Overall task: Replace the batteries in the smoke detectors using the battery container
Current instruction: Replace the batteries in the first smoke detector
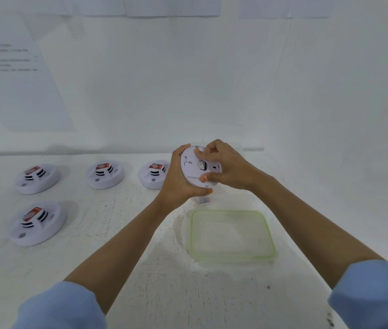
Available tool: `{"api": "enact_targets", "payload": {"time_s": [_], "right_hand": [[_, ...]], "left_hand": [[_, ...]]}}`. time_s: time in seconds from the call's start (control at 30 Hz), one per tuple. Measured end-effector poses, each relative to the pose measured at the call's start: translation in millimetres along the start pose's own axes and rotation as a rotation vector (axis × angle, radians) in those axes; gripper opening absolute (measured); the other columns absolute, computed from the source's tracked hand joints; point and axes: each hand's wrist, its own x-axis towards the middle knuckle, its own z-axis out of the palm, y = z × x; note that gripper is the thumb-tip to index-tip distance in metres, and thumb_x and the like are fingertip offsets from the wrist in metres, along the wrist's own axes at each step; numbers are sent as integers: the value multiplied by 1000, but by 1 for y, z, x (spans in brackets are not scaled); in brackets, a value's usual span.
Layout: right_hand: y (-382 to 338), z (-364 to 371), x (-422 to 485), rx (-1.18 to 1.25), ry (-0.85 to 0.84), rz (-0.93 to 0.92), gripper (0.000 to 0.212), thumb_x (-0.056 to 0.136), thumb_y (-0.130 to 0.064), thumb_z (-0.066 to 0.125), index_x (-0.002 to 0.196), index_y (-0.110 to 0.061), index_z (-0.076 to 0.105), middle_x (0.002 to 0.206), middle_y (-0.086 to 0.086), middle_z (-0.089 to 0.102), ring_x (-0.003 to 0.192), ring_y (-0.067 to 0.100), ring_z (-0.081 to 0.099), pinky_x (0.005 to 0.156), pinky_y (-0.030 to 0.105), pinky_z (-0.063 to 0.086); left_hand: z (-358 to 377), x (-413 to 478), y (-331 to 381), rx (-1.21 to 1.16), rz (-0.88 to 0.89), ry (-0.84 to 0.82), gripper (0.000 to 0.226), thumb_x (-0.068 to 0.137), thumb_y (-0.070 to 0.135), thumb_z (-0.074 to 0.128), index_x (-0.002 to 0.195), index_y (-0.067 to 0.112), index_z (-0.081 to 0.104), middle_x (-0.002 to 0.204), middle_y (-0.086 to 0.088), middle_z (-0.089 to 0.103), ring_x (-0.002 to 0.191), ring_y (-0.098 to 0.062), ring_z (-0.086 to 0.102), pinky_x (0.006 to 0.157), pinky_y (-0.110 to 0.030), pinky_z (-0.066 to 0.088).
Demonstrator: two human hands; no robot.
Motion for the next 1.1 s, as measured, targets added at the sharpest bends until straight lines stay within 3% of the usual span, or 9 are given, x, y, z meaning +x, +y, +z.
{"api": "enact_targets", "payload": {"time_s": [0.2,0.37,0.57,0.7,0.83,0.9,1.0,1.03,1.1], "right_hand": [[2,6,1,106,19,33,61,80,-25,71,135,-17,46,113,-3,35,110,12,33,100,25,32],[3,6,1,162,28,47,66,77,-25,73,136,-18,44,112,-3,37,111,14,38,96,24,34],[3,1,-2,232,74,39,69,74,-24,76,136,-19,44,112,-5,39,107,9,37,82,4,32],[-1,0,-9,233,132,55,62,80,-30,70,135,-22,44,118,-8,37,116,7,32,94,16,26],[-6,-4,-13,324,266,192,40,90,-25,58,128,-17,53,118,-1,52,103,12,50,89,24,41],[-11,-1,-14,351,187,268,34,93,-26,52,125,-16,56,122,0,57,103,13,56,88,25,43],[-20,12,-15,462,77,311,43,94,-35,48,132,-16,51,134,-1,52,122,15,49,104,33,40],[-25,16,-16,537,82,318,46,93,-38,48,133,-16,48,136,-1,50,124,15,48,104,36,41],[-36,24,-18,725,105,315,49,91,-37,52,134,-16,45,132,0,51,121,13,50,98,37,47]], "left_hand": [[-2,1,1,32,6,16,101,41,26,83,127,17,32,125,2,46,112,-3,51,89,-22,49],[-2,0,-2,63,-11,23,103,40,27,84,128,16,31,128,-2,44,117,-13,49,90,-27,50],[-2,1,3,76,-6,28,105,39,27,84,129,17,31,128,0,43,117,-12,48,89,-26,51],[-1,2,5,142,16,21,99,41,31,83,125,30,31,129,0,44,118,-13,48,94,-30,49],[-4,-2,5,265,13,23,101,44,33,83,128,31,28,128,3,43,119,-12,45,100,-35,45],[-4,-5,9,338,-2,18,104,46,28,85,133,29,26,131,1,41,121,-14,43,100,-27,41],[-1,-9,23,594,52,38,100,58,24,84,140,14,28,131,2,42,121,-10,40,89,5,21],[-1,-11,28,676,88,54,94,63,21,81,141,10,29,132,0,44,122,-12,40,86,7,18],[-4,-16,36,771,130,76,90,67,17,77,142,9,29,133,-6,45,122,-19,43,91,-5,24]]}}
